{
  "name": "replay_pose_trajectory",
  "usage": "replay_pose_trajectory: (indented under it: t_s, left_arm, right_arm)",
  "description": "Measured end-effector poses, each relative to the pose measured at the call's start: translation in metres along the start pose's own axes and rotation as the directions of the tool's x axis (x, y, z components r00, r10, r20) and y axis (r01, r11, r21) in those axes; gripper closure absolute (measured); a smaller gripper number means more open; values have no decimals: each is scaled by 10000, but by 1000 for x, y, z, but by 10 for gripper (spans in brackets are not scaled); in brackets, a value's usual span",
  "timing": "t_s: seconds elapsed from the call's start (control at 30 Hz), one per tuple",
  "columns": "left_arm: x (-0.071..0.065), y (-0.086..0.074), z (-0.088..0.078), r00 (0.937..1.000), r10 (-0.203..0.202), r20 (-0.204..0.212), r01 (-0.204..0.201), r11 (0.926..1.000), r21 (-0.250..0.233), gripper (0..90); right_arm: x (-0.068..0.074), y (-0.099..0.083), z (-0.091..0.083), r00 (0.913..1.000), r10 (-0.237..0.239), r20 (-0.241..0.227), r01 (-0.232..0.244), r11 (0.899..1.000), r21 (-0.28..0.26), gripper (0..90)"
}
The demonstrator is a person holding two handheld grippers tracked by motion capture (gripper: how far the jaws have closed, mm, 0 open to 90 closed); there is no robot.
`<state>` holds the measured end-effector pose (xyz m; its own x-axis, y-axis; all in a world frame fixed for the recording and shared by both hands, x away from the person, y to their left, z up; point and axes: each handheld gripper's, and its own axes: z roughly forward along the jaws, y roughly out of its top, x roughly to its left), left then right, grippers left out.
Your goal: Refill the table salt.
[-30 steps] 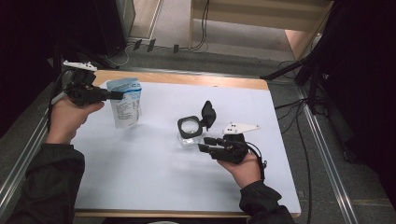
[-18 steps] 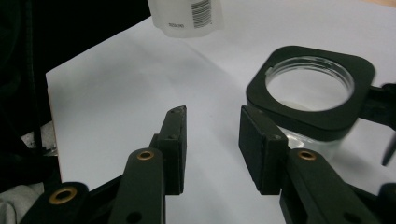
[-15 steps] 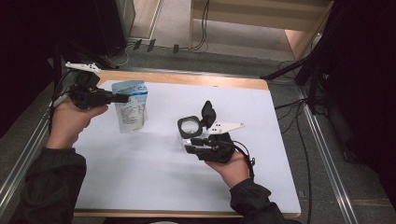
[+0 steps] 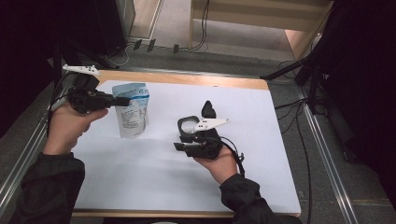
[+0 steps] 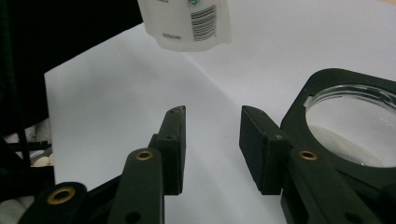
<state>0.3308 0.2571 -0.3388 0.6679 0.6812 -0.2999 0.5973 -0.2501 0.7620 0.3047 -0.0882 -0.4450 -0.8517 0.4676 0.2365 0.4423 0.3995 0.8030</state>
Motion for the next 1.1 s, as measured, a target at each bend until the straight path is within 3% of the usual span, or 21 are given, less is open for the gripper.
replay_pose_trajectory:
  t_s: [0.13,0.63,1.1]
  left_arm:
    - [-4,-1,1,9999,-38,151,37,9999,102,900]
    - [-30,-1,-7,9990,398,208,-397,9992,-77,900]
    - [-51,1,-6,9940,556,942,-555,9985,-40,900]
  right_arm:
    - [-2,2,13,9999,-33,103,32,9999,134,619]
    - [8,8,56,9996,-203,216,201,9998,74,622]
    - [14,-4,85,9996,-285,90,282,9990,360,608]
